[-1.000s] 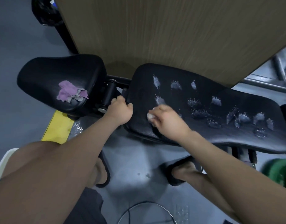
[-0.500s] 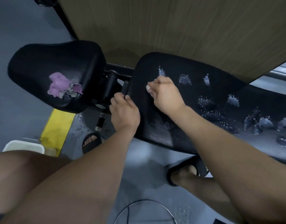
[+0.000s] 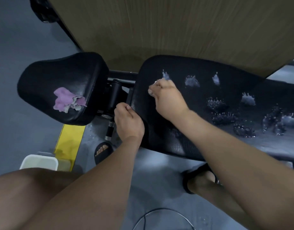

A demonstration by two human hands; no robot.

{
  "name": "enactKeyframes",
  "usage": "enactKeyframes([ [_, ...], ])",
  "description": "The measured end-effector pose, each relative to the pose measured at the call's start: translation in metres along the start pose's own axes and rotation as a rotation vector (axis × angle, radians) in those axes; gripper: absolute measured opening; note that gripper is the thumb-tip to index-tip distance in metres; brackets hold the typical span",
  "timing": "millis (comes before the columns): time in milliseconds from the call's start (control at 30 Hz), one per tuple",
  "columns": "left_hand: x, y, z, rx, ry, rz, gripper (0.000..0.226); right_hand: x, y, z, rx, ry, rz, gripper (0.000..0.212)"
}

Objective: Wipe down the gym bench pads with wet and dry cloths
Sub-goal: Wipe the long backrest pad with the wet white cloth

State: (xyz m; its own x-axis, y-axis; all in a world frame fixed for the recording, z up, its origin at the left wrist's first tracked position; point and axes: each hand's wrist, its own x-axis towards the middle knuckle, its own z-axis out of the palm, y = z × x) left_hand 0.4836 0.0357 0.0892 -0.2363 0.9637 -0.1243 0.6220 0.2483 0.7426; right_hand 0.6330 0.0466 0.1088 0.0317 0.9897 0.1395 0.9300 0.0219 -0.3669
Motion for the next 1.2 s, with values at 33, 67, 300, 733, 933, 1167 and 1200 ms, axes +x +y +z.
enactKeyframes([
  [33, 0.000, 0.000, 0.000, -0.003, 0.000, 0.001, 0.013, -0.009, -0.007, 0.001, -0.011, 0.008, -0.027, 0.036],
  [67, 0.000, 0.000, 0.000, -0.007, -0.004, 0.001, 0.013, -0.023, -0.013, 0.000, 0.020, 0.004, -0.068, 0.035],
  [300, -0.001, 0.000, 0.003, -0.006, 0.009, -0.010, 0.012, -0.059, 0.022, -0.013, 0.119, -0.064, -0.247, 0.026],
  [733, 0.002, -0.001, 0.010, 0.100, 0.033, 0.019, 0.023, -0.021, 0.048, -0.024, 0.053, 0.015, -0.164, 0.027],
  [933, 0.003, -0.001, 0.012, 0.163, -0.009, 0.020, 0.039, 0.010, 0.041, -0.011, 0.048, 0.119, 0.003, 0.027],
  [1167, 0.004, -0.002, 0.015, 0.179, -0.034, 0.021, 0.046, 0.008, 0.059, -0.025, 0.052, -0.011, -0.183, 0.028],
  [1200, 0.004, -0.003, 0.015, 0.177, -0.033, 0.019, 0.046, 0.023, 0.066, -0.023, 0.029, 0.012, -0.133, 0.025],
])
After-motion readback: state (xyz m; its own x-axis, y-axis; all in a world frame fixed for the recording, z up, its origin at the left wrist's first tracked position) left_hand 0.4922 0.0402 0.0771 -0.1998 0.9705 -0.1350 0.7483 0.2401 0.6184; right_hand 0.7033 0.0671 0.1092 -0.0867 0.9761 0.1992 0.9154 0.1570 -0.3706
